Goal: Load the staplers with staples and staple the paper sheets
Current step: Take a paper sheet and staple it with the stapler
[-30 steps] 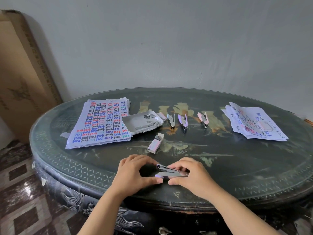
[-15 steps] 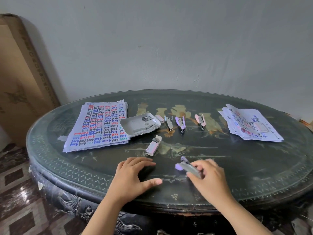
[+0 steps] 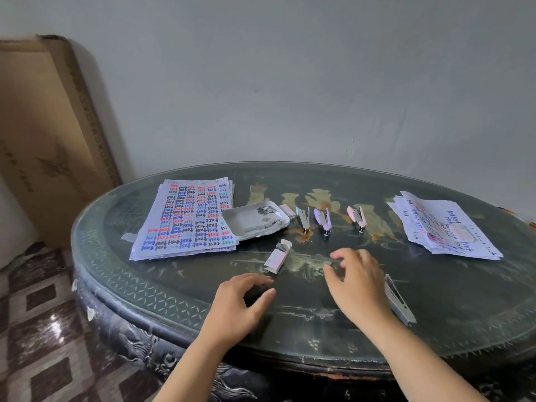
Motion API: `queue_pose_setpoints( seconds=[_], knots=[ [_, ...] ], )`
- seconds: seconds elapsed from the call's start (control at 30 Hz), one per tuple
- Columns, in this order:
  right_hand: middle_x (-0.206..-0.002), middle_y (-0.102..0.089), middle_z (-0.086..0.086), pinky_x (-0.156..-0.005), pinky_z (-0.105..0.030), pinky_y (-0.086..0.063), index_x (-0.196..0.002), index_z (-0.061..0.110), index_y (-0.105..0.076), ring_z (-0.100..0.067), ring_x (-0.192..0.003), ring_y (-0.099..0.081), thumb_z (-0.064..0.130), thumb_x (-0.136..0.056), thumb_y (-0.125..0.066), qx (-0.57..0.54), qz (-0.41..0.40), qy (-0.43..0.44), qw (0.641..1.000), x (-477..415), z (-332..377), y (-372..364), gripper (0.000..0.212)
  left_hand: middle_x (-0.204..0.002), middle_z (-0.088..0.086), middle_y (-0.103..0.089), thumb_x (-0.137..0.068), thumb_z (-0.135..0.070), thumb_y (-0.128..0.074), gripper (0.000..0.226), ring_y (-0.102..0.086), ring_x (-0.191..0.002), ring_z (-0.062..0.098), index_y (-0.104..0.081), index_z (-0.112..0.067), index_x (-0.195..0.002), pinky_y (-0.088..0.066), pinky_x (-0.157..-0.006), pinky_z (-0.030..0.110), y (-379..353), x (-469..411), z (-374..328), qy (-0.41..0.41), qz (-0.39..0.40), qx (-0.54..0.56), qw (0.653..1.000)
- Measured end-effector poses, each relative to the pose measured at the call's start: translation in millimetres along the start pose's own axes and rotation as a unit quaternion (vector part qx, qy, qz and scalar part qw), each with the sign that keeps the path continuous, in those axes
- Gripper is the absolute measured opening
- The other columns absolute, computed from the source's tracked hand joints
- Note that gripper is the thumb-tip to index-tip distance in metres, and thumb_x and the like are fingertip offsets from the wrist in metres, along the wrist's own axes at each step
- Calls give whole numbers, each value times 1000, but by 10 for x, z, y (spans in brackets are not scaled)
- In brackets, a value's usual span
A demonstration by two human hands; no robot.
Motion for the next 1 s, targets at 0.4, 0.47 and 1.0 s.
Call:
queue_pose_setpoints(
  seconds=[0.4,0.47,1.0],
  knots=[
    [-118,-59,3,-90,-27,-47,-116,18,-56,-15,-107,-53,33,-97,-45,-47,170,211,962,-436,1891,-1041,26,-120,12,-62,-80,-63,-58,63,-55,-109,35,-58,-15,-120,-46,-92,47,1745,-806,1536,385,-237,-160,877],
    [-122,-57,3,-95,-28,-44,-120,19,-55,-16,-110,-52,36,-98,-42,-20,180,228,957,-421,1894,-1123,30,-119,11,-60,-69,-76,-56,80,-55,-109,35,-55,-15,-121,-45,-92,46,1745,-943,1729,430,-151,-195,868],
    [-125,-56,6,-100,-27,-39,-125,21,-54,-14,-117,-49,41,-99,-39,-21,216,193,957,-450,1709,-1258,36,-87,10,-67,-89,-28,-63,23,-60,-66,23,-61,-13,-106,-43,-51,28,2143,-975,1876,383,-256,-75,884]
  ],
)
Point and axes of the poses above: each hand's wrist, its own x-axis away from the middle knuckle, its own y-axis out of the back of the hand, z = x × y, the point moved 6 cm from there along -x, towards the middle knuckle
